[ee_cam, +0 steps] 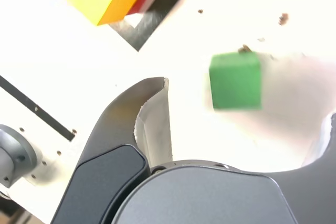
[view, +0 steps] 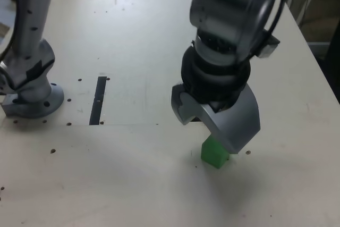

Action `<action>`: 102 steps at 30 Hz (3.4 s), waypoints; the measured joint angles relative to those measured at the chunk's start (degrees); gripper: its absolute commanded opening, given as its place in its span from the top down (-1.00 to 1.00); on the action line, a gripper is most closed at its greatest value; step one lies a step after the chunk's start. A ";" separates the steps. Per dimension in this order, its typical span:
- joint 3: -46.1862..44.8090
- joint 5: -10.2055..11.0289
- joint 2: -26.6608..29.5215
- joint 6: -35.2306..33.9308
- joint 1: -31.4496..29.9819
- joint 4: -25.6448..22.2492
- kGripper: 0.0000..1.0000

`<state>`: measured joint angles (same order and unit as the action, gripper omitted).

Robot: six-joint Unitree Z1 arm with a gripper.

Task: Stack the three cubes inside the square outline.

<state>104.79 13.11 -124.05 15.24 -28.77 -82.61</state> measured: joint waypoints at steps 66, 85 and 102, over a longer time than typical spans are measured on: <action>-5.48 -8.69 5.09 -0.12 4.94 4.21 0.28; 10.95 -7.86 10.28 -3.35 21.09 -8.48 0.39; 6.84 -10.19 4.25 -6.94 24.82 -7.75 0.39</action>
<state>111.63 2.92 -119.80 8.30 -3.95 -90.36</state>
